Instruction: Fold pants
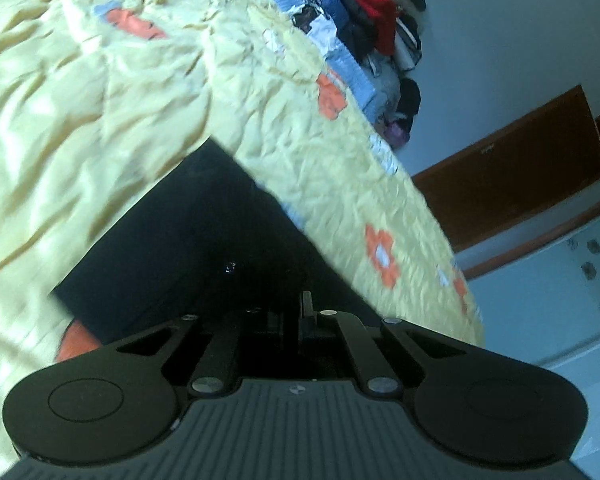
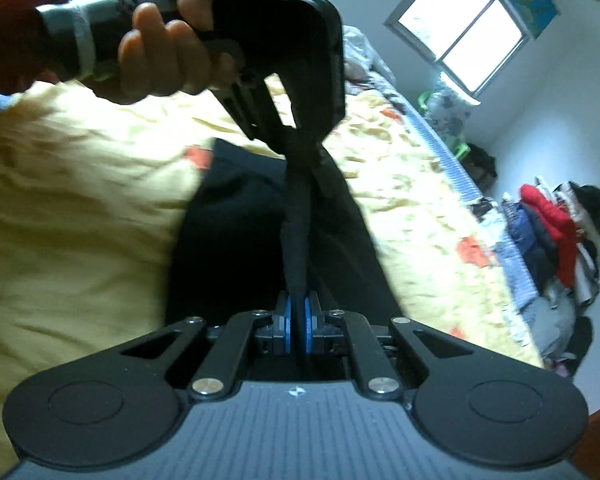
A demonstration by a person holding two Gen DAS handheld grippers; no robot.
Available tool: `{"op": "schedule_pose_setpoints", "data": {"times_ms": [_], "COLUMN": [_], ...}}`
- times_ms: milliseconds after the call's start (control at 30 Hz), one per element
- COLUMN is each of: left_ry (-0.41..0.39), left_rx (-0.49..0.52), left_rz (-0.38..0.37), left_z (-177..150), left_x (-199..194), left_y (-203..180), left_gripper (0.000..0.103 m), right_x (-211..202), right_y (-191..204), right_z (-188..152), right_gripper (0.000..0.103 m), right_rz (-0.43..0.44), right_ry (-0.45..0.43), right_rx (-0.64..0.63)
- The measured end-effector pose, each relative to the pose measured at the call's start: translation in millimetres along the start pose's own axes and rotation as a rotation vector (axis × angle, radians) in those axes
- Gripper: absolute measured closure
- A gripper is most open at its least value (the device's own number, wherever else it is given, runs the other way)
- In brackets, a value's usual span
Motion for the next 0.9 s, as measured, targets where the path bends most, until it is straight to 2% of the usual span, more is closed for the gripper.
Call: {"op": "schedule_pose_setpoints", "data": {"times_ms": [167, 333, 367, 400, 433, 600, 667, 800, 900], "left_ry": [0.012, 0.019, 0.017, 0.014, 0.009, -0.025, -0.059, -0.179, -0.255], "left_rx": [0.015, 0.023, 0.030, 0.025, 0.017, 0.042, 0.069, 0.142, 0.194], "left_rz": [0.049, 0.085, 0.103, 0.108, 0.100, 0.120, 0.142, 0.206, 0.236], "left_z": [-12.4, -16.8, -18.0, -18.5, -18.8, -18.7, -17.5, -12.1, -10.9], "left_x": [-8.0, -5.5, -2.8, -2.0, -2.3, -11.4, -19.7, -43.9, -59.9], "left_y": [23.7, 39.0, 42.7, 45.3, 46.7, 44.1, 41.7, 35.0, 25.8], "left_gripper": [0.098, 0.096, 0.091, 0.078, 0.078, 0.071, 0.065, 0.057, 0.056], "right_x": [-4.7, 7.5, 10.2, 15.0, 19.6, 17.7, 3.1, -31.4, -57.8], "right_y": [32.3, 36.2, 36.0, 34.1, 33.6, 34.6, 36.9, 17.0, 0.9], "right_z": [8.8, 7.2, 5.3, 3.5, 2.0, 2.3, 3.8, -12.2, -50.5], "right_gripper": [0.096, 0.096, 0.096, 0.095, 0.094, 0.093, 0.092, 0.092, 0.092], "right_rz": [0.055, 0.075, 0.074, 0.074, 0.081, 0.021, -0.003, -0.076, -0.188], "right_ry": [-0.008, 0.011, 0.014, 0.018, 0.028, 0.021, 0.008, -0.049, 0.008], "right_rx": [0.042, 0.080, 0.088, 0.094, 0.106, 0.135, 0.159, 0.343, 0.464]}}
Point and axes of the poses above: each gripper's, at about its wrist camera, not at the fingertips, and x roughly the way its jaws point, y to its left, z to its top, the point moved 9 cm from there along x, roughly the way its jaws point, and after that the axes turned 13 degrees about -x, right-handed, at the moved point
